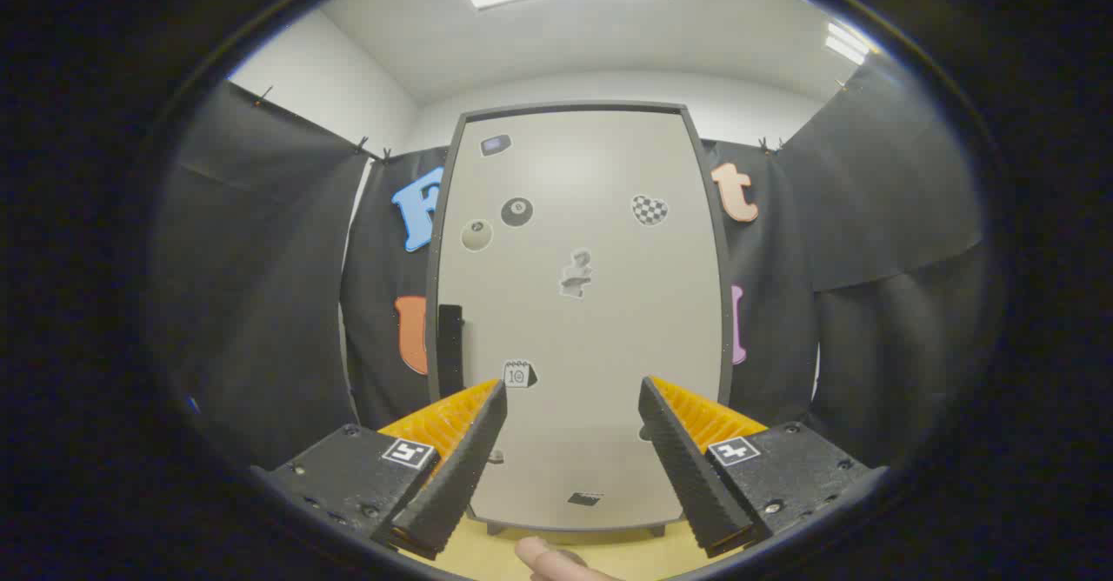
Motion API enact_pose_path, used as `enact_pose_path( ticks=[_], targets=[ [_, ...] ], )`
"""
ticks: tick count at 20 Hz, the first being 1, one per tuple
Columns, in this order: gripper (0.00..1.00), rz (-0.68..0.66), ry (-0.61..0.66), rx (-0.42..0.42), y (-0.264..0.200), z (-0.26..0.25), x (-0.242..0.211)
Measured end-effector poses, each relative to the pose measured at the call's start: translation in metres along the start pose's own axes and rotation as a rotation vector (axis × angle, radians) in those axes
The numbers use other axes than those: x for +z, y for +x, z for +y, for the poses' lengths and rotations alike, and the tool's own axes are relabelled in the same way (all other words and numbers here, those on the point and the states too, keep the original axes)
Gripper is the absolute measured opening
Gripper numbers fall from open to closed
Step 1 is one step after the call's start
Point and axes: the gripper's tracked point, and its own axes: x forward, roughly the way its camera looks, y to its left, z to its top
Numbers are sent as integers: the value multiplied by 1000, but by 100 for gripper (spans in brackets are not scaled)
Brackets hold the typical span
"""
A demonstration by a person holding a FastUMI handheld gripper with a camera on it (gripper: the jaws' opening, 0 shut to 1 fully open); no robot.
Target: Open the shoe cabinet door, grab the shoes and put them into the shoe cabinet, then close the shoe cabinet door.
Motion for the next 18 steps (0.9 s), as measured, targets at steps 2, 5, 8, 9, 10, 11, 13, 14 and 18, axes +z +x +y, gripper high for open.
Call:
enact_pose_path(
  ticks=[2, 5, 8, 9, 10, 11, 13, 14, 18],
  targets=[
    [100, 34, 38, -45, 0, 2, 1],
    [99, 83, 55, -89, -6, 3, -4],
    [99, 92, 62, -142, -14, -4, -4],
    [99, 91, 72, -143, -15, -3, -4],
    [99, 89, 73, -145, -16, -4, -4],
    [99, 83, 64, -158, -15, -8, -3],
    [99, 62, 45, -174, -12, -11, 1],
    [99, 54, 34, -173, -9, -9, 1],
    [99, 70, 17, -136, 1, 7, -5]
  ],
)
